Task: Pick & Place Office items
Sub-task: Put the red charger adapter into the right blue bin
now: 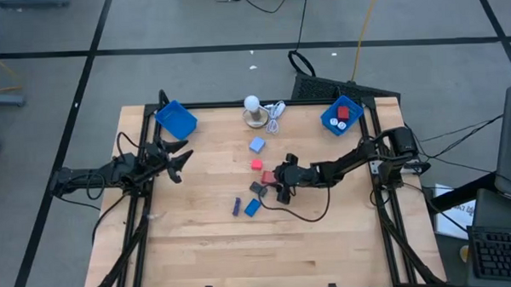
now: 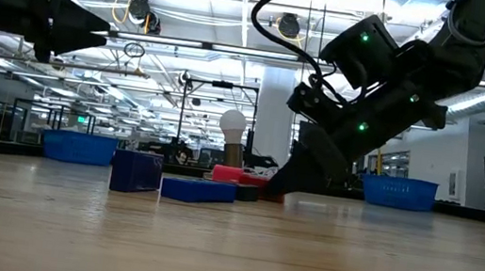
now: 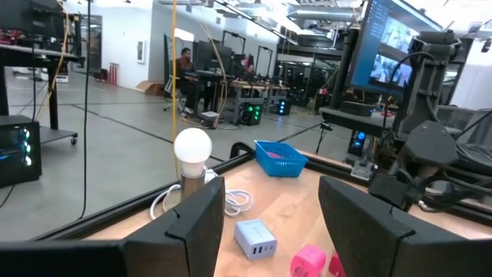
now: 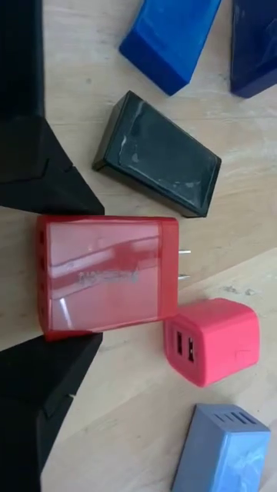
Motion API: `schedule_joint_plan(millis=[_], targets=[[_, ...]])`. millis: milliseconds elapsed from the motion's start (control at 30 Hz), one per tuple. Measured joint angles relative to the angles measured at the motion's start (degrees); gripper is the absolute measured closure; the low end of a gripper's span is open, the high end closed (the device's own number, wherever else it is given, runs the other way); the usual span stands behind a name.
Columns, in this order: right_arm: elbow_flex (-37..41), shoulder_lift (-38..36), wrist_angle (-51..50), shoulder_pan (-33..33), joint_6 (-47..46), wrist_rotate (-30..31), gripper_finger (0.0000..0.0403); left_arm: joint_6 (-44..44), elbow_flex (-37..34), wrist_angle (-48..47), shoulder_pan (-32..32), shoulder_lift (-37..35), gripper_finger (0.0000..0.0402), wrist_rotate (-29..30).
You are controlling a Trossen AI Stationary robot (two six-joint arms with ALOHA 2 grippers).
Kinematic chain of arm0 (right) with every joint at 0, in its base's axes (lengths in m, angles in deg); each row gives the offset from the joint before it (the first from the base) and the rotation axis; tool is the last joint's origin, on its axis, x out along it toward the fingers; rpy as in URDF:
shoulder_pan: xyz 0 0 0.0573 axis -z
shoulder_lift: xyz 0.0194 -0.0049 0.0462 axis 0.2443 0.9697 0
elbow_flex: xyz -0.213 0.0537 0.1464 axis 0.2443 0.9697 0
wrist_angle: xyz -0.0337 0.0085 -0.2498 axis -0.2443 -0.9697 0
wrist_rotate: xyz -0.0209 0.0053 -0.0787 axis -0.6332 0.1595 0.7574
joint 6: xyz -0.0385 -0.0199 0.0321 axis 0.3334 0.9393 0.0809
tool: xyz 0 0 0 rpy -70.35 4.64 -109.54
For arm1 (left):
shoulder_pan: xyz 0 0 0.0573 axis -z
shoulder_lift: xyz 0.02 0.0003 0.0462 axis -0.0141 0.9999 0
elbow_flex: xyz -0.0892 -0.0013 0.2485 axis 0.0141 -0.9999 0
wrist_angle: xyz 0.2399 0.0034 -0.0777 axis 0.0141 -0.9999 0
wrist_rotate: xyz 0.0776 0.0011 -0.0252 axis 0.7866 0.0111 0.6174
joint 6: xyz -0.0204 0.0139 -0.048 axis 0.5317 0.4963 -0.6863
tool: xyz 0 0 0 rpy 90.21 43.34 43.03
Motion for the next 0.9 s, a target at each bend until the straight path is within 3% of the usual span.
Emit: schedule_joint_plan(millis=[233, 567, 900], targets=[[0.09, -3.86, 1.03, -0.43, -2.83, -0.02, 0.0196, -2.12, 0.04, -0.16, 0.0, 0.01, 0.0188, -0.07], [0.09, -16.9, -4.55, -1.55, -2.7, 0.59, 0.0196, -4.88, 0.13, -3.18, 0.0, 0.02, 0.0188, -0.52], [0.09, -28.2, -19.16, -1.49, -8.54, 13.91, 0.0188, -4.53, 0.11, -3.04, 0.0, 0.02, 0.0188, -0.59]])
